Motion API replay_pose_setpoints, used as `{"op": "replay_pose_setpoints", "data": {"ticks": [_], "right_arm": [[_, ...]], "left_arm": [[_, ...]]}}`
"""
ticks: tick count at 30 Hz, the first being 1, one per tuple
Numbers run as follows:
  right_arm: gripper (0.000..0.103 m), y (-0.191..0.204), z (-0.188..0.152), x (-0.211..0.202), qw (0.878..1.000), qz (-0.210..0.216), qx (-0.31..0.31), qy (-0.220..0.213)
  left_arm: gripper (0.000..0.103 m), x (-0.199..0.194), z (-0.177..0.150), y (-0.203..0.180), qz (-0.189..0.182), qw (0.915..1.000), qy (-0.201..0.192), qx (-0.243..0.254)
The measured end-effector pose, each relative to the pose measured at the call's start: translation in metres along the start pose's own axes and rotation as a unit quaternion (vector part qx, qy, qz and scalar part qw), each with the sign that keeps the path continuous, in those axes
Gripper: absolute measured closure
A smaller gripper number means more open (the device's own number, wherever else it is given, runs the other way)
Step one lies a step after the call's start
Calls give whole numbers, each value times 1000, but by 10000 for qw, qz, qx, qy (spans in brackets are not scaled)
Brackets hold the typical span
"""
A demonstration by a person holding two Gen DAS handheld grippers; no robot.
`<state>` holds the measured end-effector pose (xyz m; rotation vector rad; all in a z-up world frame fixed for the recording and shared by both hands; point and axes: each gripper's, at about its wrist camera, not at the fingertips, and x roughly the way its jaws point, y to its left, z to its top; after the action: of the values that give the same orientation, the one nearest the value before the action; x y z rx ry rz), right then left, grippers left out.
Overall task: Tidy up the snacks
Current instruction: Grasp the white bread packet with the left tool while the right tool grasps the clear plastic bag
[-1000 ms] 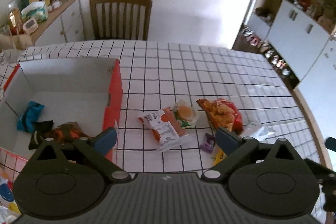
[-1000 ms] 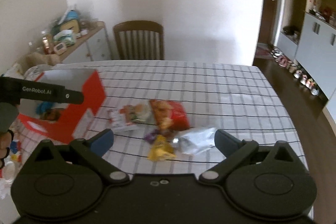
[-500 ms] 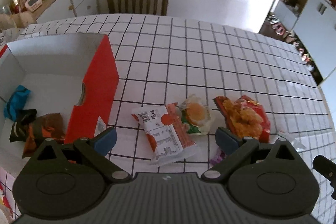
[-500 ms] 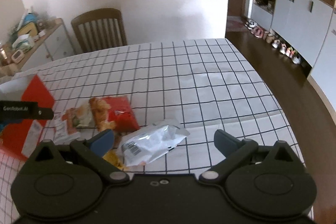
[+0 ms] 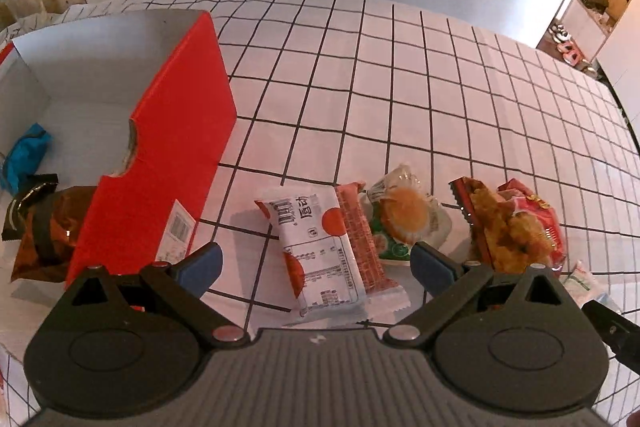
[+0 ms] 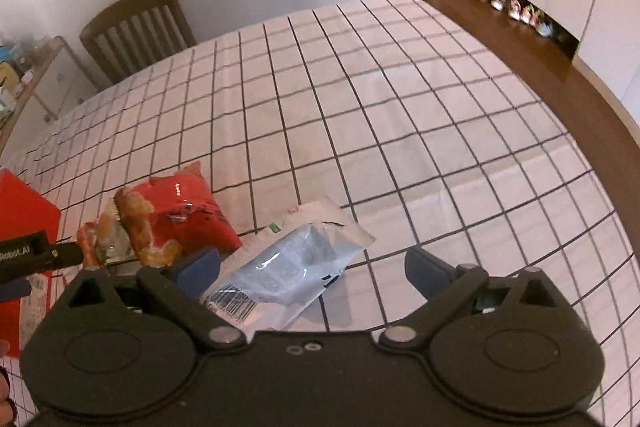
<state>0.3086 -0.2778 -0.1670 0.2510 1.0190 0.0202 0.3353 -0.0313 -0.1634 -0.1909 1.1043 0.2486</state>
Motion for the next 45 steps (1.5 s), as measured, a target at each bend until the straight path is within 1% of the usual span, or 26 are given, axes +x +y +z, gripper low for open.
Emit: {"op": "replay_pose_setpoints", "data": {"ticks": [6, 13, 15, 18, 20, 21, 23, 24, 26, 28, 30, 33, 37, 41, 45], "right_arm": [[6, 4, 0, 12, 9998, 99, 91, 169], [9, 12, 0, 27, 9992, 165, 132, 340], [10, 14, 0, 29, 9991, 175, 121, 353], [9, 18, -1, 32, 9991, 188, 74, 375], [13, 20, -1, 32, 9992, 179, 79, 360], [17, 20, -1, 32, 9992, 172, 84, 357], [20, 19, -2, 31, 9992, 175, 119, 348], [23, 17, -2, 31, 9991, 188, 154, 340], [27, 16, -3, 29, 9990, 236, 201, 336], [37, 12, -4, 26, 9988, 303, 211, 328], [40, 8, -5, 23, 9984, 361, 255, 341], [53, 4, -7, 19, 9982, 397, 312, 332], [60, -2, -7, 14, 9983, 415, 309, 280], [64, -11, -9, 5, 9978, 481, 403, 206], [67, -15, -11, -8, 9984, 516, 220, 17]], "left_arm": [[2, 21, 0, 4, -72, 9995, 274, -148], [3, 27, 3, 0, -120, 9992, 313, -207], [5, 31, 4, 2, -189, 9987, 374, -275], [10, 39, 4, 6, -287, 9980, 422, -372], [17, 40, 4, 8, -332, 9978, 424, -399], [19, 40, 4, 8, -337, 9978, 412, -397], [31, 38, 4, 9, -321, 9979, 393, -395], [34, 38, 4, 11, -358, 9977, 394, -418], [51, 37, 4, 13, -403, 9974, 392, -446], [52, 35, 4, 14, -423, 9972, 426, -442], [53, 33, 2, 16, -442, 9971, 441, -426], [54, 33, -1, 18, -482, 9974, 438, -323], [55, 22, -9, 19, -562, 9971, 443, -265], [55, 10, -17, 20, -678, 9967, 420, -163], [55, -7, -26, 18, -843, 9959, 336, -21]]}}
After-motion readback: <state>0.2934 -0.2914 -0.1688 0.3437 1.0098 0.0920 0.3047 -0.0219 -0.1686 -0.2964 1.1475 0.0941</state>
